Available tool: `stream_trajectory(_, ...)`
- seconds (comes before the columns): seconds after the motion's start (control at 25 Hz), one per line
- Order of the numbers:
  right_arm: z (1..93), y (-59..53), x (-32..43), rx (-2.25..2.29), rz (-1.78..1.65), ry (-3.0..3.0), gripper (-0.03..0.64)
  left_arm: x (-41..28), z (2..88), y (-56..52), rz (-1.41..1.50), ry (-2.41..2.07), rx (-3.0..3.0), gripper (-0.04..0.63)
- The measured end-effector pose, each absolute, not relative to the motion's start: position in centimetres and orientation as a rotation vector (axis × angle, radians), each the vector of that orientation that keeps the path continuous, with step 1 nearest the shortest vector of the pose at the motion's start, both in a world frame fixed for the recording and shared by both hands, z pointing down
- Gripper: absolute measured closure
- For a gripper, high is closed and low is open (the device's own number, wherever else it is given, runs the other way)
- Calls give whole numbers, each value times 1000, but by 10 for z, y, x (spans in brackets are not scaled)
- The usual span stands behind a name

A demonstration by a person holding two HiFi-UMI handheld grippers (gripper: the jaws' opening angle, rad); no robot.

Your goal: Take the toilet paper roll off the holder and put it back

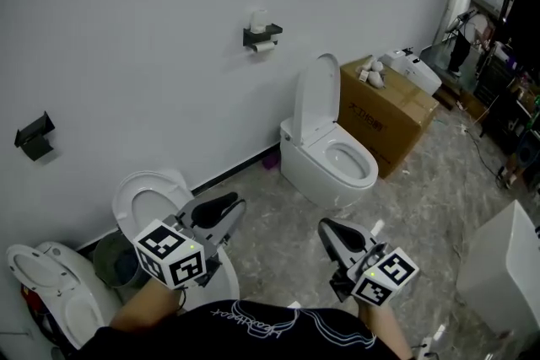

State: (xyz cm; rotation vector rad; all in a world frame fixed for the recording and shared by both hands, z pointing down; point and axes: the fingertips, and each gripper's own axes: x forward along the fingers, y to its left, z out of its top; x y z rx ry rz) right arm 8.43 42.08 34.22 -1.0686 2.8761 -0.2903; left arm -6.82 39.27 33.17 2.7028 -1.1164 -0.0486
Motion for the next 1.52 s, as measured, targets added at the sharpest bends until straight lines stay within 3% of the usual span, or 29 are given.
stream_trajectory(0.2,344,430,107,-1078,-255,2901,614,-53,329,392,-53,-1149,2715,398)
stream_trajectory(0.56,353,431,133,-1091,-258,2912,614,-44,333,379,-90,-1264,2669,272)
stream_trajectory(1.04,376,363,129,-1071,-302,2937,614,-61,353,307,-90,-1352,2615,254)
stream_trajectory(1.52,385,174,107,-1103,-328,2973,614,-88,379,116,-91,-1361,2564,253)
